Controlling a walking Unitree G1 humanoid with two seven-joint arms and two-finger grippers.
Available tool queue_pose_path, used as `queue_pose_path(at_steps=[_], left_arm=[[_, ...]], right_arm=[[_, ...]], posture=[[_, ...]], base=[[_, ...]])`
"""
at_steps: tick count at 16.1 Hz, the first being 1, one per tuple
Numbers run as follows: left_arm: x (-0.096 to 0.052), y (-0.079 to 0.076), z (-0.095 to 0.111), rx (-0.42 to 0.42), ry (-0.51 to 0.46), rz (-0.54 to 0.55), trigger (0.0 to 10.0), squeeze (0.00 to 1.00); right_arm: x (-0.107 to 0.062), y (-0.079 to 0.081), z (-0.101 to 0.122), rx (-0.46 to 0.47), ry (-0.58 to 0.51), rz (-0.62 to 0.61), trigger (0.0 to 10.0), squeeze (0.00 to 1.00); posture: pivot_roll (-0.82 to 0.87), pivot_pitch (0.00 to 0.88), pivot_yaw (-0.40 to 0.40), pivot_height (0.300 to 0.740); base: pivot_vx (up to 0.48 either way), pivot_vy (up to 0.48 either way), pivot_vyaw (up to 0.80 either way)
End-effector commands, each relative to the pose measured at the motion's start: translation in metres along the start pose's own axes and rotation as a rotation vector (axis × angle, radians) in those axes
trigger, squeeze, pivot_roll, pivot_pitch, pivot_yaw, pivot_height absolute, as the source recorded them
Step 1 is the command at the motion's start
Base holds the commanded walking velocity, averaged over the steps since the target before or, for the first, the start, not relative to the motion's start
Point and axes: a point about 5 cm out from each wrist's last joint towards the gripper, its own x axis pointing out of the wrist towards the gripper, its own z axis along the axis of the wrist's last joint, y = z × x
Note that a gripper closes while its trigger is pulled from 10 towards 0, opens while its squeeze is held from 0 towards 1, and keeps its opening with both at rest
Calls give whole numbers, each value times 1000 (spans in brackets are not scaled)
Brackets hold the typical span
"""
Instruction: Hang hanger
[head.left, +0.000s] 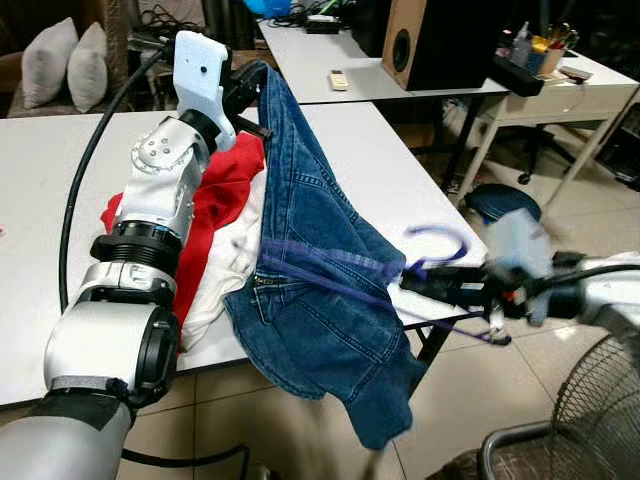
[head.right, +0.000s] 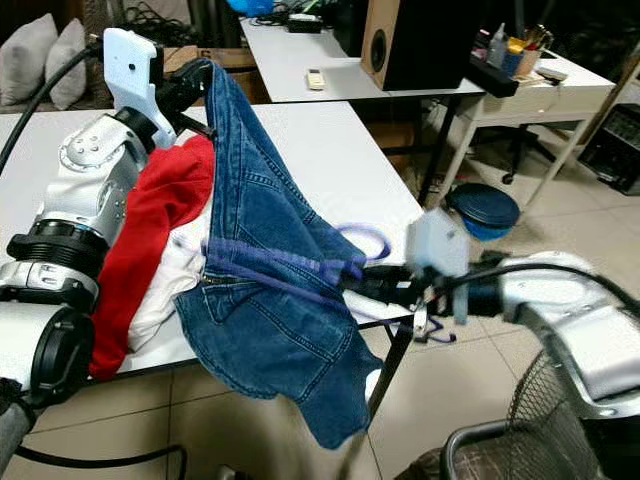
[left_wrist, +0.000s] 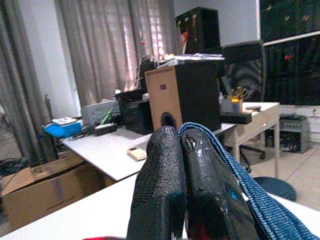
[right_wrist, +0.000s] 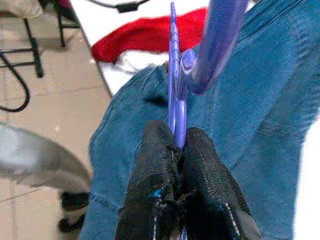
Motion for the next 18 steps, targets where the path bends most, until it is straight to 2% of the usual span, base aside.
queue_pose_path(at_steps=[1, 2, 3, 4, 5, 6, 7, 8, 9, 10, 12, 13, 14, 15, 16, 17, 18], left_arm=[[3, 0, 19, -37, -100, -27, 10000, 0], [5, -2, 34, -85, -179, -79, 10000, 0], [7, -3, 49, -117, -240, -107, 10000, 0], [8, -2, 68, -146, -320, -134, 10000, 0], [8, 2, 92, -169, -417, -140, 10000, 0], [8, 3, 100, -178, -448, -138, 10000, 0], [7, 9, 123, -189, -532, -125, 10000, 0], [2, 15, 158, -183, -667, -121, 10000, 0], [-4, 17, 174, -174, -734, -126, 10000, 0], [-7, 16, 181, -170, -761, -138, 10000, 0], [-5, 10, 172, -141, -707, -159, 10000, 0], [2, -1, 141, -129, -581, -159, 10000, 0], [5, -7, 125, -152, -518, -165, 10000, 0], [7, -26, 81, -143, -353, -178, 10000, 0], [2, -49, 32, -108, -189, -182, 10000, 0], [-1, -55, 18, -105, -139, -178, 10000, 0], [-9, -65, -22, -102, 14, -115, 10000, 0]], right_arm=[[0, -6, -5, -24, 62, -24, 10000, 0], [4, -15, -11, -40, 112, -63, 10000, 0], [7, -31, -14, -73, 157, -147, 10000, 0], [7, -57, -10, -138, 196, -293, 10000, 0], [5, -89, 6, -251, 189, -489, 10000, 0], [3, -99, 13, -288, 177, -552, 10000, 0], [-6, -123, 44, -382, 88, -728, 10000, 0], [-25, -144, 100, -450, -184, -932, 10000, 0], [-34, -147, 121, -486, -285, -988, 10000, 0], [-33, -149, 125, -480, -318, -968, 10000, 0], [-15, -149, 103, -463, -215, -823, 10000, 0], [6, -137, 65, -441, -106, -674, 10000, 0], [12, -129, 51, -419, -82, -616, 10000, 0], [21, -108, 21, -351, -47, -502, 10000, 0], [24, -82, -5, -279, -23, -420, 10000, 0], [25, -75, -12, -252, -16, -399, 10000, 0], [20, -51, -27, -203, 1, -321, 10000, 0]], posture=[[-105, 0, -21, 740], [-104, 0, -21, 740], [-102, 0, -21, 740], [-101, 0, -20, 740], [-99, 0, -17, 740], [-99, 0, -17, 740], [-92, 0, -14, 740], [-87, 0, -14, 740], [-86, 0, -14, 740], [-86, 0, -14, 740], [-88, 0, -13, 740], [-92, 0, -6, 740], [-92, 0, -6, 740], [-100, 0, 7, 740], [-105, 0, 14, 740], [-105, 0, 14, 740], [-119, 0, 26, 740]], base=[[0, 0, 0], [0, 0, 0], [0, 0, 0], [0, 0, 0], [0, 0, 0], [0, 0, 0], [0, 0, 0], [0, 0, 0], [0, 0, 0], [0, 0, 0], [0, 0, 0], [0, 0, 0], [0, 0, 0], [0, 0, 0], [0, 0, 0], [0, 0, 0], [0, 0, 0]])
